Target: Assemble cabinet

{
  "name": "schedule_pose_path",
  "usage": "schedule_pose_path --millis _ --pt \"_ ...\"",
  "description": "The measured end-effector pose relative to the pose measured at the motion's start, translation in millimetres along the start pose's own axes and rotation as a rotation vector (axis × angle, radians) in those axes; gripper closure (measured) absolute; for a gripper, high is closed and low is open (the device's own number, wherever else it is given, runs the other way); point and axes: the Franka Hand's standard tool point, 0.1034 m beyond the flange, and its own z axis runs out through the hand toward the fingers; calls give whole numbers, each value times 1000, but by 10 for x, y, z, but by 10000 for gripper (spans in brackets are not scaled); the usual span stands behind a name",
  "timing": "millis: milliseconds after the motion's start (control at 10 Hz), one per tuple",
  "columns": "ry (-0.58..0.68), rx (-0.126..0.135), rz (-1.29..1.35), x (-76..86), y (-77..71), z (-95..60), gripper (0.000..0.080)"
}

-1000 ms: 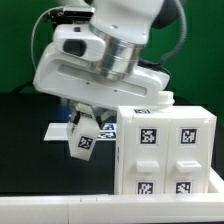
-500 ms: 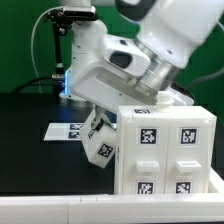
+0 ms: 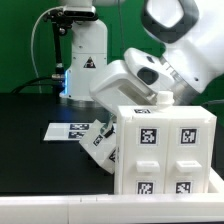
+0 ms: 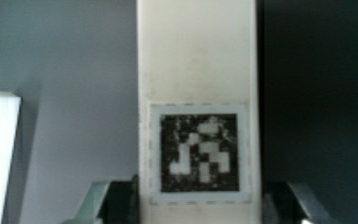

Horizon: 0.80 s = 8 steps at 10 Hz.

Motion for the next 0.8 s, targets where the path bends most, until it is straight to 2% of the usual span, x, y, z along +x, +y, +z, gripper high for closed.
schedule_pose_path --millis 100,200,400,500,700,800 --pt "-2 2 2 -3 -5 5 357" --pt "-2 5 1 -4 -10 -2 357" --pt "-14 34 1 -25 9 -78 59" --pt "-23 61 11 -41 20 -148 59" --pt "-19 127 40 -47 65 -336 3" --pt "-39 159 37 -56 103 -363 3"
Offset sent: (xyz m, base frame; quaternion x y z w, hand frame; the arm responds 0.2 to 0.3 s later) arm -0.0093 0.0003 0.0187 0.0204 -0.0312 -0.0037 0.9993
